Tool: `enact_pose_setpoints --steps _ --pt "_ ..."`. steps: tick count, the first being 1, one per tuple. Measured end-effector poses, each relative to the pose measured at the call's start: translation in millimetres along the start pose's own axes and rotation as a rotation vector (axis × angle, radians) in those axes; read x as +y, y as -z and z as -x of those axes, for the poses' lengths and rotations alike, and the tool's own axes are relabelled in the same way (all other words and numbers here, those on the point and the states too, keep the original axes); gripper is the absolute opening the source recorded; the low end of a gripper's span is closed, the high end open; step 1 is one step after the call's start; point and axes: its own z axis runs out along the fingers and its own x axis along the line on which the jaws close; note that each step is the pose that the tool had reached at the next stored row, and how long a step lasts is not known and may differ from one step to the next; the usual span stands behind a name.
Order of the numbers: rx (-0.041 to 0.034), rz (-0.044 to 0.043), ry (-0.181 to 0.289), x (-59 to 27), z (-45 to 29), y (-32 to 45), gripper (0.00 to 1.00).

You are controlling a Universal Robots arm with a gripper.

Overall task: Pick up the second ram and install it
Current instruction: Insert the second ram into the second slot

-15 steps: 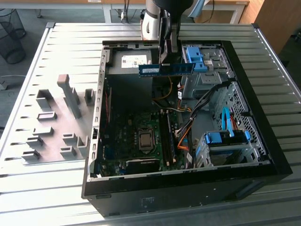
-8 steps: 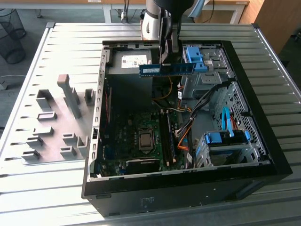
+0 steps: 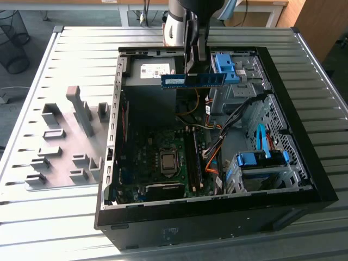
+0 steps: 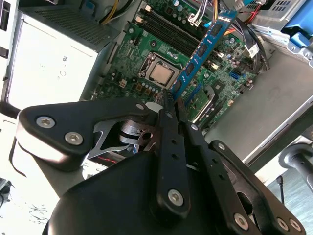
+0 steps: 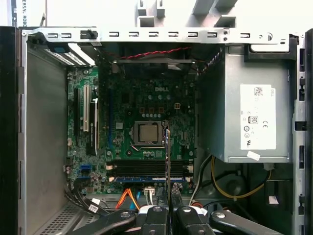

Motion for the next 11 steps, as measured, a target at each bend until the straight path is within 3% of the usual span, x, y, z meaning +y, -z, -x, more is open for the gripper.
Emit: enact_pose_setpoints --steps 6,11 --pt "-0.0003 -0.0002 -0.032 0.0 0.0 -0.3 0.14" --pt "-0.0004 -0.0003 -0.033 0.0 0.0 -0.4 0.14"
